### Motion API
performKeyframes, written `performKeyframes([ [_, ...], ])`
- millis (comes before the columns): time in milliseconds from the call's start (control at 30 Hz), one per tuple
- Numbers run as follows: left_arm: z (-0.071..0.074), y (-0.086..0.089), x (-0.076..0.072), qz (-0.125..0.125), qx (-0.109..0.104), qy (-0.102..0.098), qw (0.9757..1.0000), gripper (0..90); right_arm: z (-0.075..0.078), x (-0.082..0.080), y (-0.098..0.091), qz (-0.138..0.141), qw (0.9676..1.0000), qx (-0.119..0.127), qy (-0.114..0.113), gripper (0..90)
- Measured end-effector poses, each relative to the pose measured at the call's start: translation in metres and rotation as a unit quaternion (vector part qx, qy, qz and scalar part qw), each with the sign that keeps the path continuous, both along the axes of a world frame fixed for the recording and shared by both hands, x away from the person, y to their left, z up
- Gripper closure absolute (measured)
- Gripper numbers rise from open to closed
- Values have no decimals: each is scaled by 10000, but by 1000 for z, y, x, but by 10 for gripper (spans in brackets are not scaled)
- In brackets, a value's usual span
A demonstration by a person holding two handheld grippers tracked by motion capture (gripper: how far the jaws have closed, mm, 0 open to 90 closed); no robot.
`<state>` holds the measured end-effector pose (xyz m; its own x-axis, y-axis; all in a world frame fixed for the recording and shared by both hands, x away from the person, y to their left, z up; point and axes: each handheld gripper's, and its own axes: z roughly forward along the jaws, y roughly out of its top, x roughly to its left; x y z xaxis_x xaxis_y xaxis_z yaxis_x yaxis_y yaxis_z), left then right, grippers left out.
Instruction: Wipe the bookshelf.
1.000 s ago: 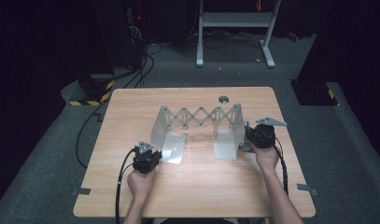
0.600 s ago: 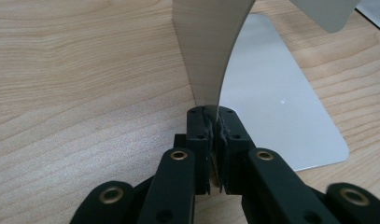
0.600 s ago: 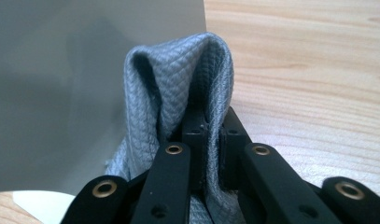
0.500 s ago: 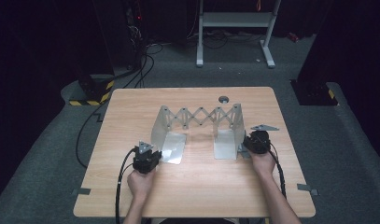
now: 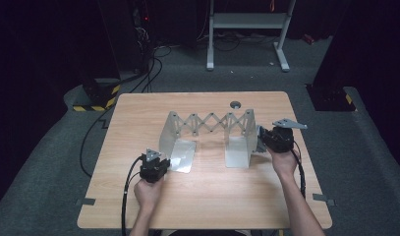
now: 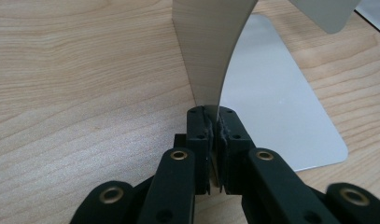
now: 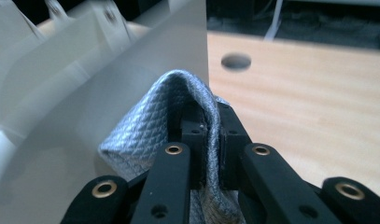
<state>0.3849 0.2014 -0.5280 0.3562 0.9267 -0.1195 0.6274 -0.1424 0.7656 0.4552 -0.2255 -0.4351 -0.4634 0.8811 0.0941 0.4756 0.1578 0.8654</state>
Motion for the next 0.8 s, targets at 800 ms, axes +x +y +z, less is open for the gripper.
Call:
performKeyframes([
  [800, 0, -1, 0, -9, 22, -10, 10000, 845, 3, 22, 6, -97, 9997, -201, -7, 850],
])
